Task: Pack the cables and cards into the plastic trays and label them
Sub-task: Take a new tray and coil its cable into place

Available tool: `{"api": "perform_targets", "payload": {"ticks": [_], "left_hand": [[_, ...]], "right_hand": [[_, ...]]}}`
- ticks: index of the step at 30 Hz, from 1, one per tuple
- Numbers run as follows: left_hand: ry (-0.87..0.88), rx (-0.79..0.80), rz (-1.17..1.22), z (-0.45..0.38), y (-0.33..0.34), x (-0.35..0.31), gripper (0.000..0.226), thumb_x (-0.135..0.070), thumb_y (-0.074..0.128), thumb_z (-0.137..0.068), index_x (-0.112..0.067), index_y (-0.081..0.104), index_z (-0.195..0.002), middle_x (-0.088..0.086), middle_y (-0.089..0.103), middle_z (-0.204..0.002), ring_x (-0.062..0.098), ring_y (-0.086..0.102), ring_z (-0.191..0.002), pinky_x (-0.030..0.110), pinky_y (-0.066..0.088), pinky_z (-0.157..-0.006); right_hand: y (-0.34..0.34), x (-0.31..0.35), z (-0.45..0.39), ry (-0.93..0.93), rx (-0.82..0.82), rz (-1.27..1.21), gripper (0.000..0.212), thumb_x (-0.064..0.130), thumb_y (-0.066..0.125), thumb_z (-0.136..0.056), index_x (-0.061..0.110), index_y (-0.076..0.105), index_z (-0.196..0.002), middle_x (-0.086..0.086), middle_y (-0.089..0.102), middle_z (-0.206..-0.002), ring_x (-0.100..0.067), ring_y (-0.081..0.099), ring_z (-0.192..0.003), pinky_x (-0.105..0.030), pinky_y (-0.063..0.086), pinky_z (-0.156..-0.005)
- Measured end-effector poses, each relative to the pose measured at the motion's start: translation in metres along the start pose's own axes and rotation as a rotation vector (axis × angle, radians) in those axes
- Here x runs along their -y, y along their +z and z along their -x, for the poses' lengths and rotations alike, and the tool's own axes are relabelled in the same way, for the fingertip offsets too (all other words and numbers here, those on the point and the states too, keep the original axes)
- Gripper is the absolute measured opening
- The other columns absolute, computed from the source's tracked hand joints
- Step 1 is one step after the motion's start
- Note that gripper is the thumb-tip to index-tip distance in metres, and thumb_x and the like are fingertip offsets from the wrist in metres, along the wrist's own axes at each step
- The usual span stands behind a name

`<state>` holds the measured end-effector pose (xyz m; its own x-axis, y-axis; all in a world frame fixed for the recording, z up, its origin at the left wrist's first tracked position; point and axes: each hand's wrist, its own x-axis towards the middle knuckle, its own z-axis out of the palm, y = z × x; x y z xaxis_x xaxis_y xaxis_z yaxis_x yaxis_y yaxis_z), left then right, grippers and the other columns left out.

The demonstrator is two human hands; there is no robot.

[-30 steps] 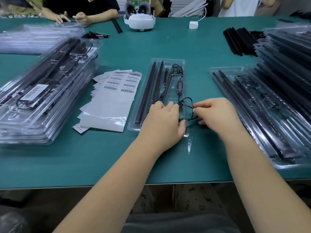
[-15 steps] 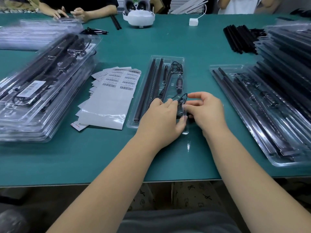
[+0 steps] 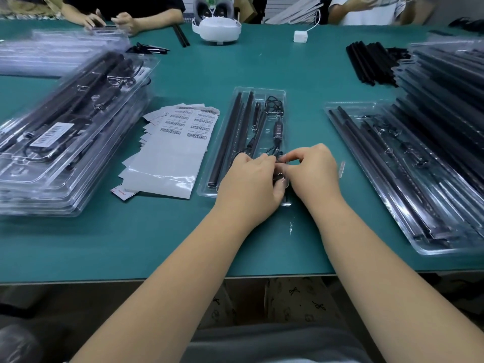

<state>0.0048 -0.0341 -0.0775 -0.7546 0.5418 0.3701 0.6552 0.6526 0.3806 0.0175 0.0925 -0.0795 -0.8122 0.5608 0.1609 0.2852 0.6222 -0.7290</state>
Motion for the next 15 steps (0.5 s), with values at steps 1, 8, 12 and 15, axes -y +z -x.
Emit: {"api": "perform_targets", "payload": {"ticks": [1, 8, 12, 15], "left_hand": [[-0.023, 0.007, 0.011, 0.000, 0.000, -0.001, 0.016, -0.033, 0.052, -0.091, -0.019, 0.044, -0.087, -0.007, 0.049, -0.084, 0.016, 0.029, -0.083, 0.030, 0.036, -0.070], [-0.075, 0.061, -0.009, 0.000, 0.002, -0.001, 0.024, -0.035, 0.053, -0.090, -0.015, 0.054, -0.104, -0.005, 0.057, -0.096, 0.013, 0.025, -0.086, 0.034, 0.042, -0.074], [-0.053, 0.071, -0.046, -0.001, 0.002, 0.000, 0.025, -0.036, 0.052, -0.091, -0.014, 0.051, -0.103, -0.004, 0.058, -0.098, 0.013, 0.025, -0.086, 0.033, 0.042, -0.075], [-0.019, 0.110, -0.133, -0.002, 0.002, 0.001, 0.026, -0.038, 0.047, -0.093, -0.016, 0.051, -0.106, -0.007, 0.058, -0.104, 0.014, 0.026, -0.088, 0.031, 0.041, -0.074]], "right_hand": [[0.000, 0.000, 0.001, 0.008, -0.025, 0.013, 0.023, 0.036, 0.079, -0.072, 0.025, 0.061, -0.080, -0.009, 0.055, -0.096, -0.022, 0.047, -0.082, -0.025, 0.032, -0.066], [-0.017, -0.015, 0.008, -0.153, 0.204, 0.069, 0.024, 0.021, 0.057, -0.092, 0.021, 0.071, -0.111, 0.004, 0.056, -0.104, -0.011, 0.051, -0.095, -0.013, 0.027, -0.069], [-0.028, -0.016, 0.006, -0.146, 0.274, -0.097, 0.019, 0.015, 0.068, -0.086, 0.030, 0.075, -0.095, 0.004, 0.062, -0.089, -0.007, 0.053, -0.074, -0.006, 0.035, -0.066], [-0.024, -0.018, 0.002, -0.042, 0.137, -0.186, 0.022, 0.022, 0.079, -0.074, 0.038, 0.067, -0.064, 0.022, 0.063, -0.058, 0.007, 0.056, -0.060, -0.005, 0.039, -0.056]]}}
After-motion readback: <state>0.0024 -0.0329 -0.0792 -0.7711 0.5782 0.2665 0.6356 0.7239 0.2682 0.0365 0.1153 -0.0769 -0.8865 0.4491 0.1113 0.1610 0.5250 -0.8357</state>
